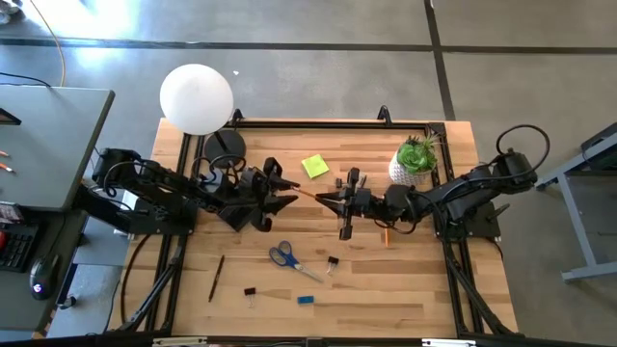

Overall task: Pick and place office supplies into organizer
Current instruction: Put the left orange pencil into the black mesh desk organizer

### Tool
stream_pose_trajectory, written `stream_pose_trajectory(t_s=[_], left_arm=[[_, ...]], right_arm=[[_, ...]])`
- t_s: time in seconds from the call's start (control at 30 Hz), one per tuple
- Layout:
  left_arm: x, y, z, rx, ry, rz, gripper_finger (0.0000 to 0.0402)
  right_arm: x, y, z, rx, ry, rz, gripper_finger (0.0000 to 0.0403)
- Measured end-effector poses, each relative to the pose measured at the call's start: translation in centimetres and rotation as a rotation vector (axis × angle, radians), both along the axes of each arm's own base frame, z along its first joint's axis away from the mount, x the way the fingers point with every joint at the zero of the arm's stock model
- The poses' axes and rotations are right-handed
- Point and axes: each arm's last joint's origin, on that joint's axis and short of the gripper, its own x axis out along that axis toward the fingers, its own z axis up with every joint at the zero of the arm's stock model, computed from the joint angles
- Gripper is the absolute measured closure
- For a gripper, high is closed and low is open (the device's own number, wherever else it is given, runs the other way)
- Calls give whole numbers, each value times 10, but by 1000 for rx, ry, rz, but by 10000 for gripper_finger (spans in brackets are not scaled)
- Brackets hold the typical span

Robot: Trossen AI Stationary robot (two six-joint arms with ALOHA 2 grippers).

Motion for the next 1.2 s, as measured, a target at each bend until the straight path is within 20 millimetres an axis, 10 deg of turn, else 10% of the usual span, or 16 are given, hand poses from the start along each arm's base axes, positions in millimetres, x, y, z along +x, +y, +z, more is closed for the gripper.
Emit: stream_pose_trajectory(t_s=[1.2], left_arm=[[2,2,-3,13,47,58,263]], right_arm=[[11,-9,-14,28,-20,-29,391]])
